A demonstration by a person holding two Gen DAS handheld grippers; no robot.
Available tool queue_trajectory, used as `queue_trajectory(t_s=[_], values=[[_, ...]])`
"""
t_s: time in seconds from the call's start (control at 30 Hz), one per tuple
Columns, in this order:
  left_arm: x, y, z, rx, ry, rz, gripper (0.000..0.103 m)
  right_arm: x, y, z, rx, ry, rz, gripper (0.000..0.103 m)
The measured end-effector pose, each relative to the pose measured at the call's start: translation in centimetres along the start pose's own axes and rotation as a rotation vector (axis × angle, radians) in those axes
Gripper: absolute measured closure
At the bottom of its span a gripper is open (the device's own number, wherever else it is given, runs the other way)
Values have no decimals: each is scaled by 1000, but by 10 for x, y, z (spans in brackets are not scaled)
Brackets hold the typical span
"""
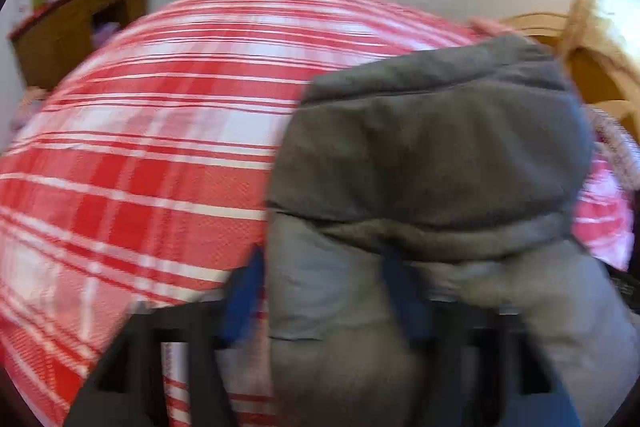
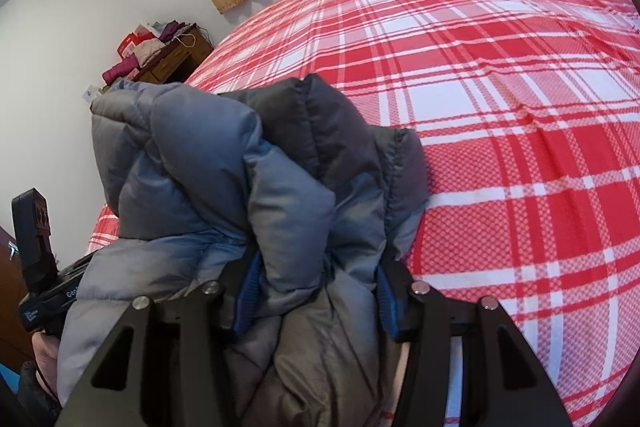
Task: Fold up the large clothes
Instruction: 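Lift the grey jacket bundle with both grippers and carry it over the bed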
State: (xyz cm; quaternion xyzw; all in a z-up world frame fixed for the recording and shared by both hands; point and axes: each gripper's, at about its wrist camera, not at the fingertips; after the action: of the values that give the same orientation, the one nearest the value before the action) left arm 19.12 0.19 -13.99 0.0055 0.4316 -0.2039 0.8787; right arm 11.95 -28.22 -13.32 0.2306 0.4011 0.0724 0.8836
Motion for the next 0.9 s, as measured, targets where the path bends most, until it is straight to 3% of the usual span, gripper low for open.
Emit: queue_trajectory(t_s=[0.1,0.2,0.43,0.6,0.7,0.8,0.9], values=[[-10,-14,-4,59,-15,13,74,-2,9,-6,-20,6,-11,73],[-21,-11,-7,26,-23,-16,82,-11,21,-9,-32,14,13,81],[-74,25,-9,-49,-98,29,83,-4,92,-10,-105,-2,214,85],[-131,93,-5,-140,-167,155,83,26,174,2,-201,6,377,86],[-163,135,4,-168,-212,289,83,55,231,13,-256,20,477,86],[-174,177,14,-222,-223,396,83,100,277,26,-251,46,570,86],[-164,218,20,-291,-209,461,83,147,306,31,-279,67,582,86]])
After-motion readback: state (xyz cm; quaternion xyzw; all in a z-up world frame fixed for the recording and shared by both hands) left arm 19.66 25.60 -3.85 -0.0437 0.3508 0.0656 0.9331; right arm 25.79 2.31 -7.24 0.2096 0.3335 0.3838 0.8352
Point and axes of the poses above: each gripper's, at about its wrist camera, not at the fingertips, and x roughly the way its jaws point, y to its left, z to its top, and after that the axes turned 1 degree about z, right-handed
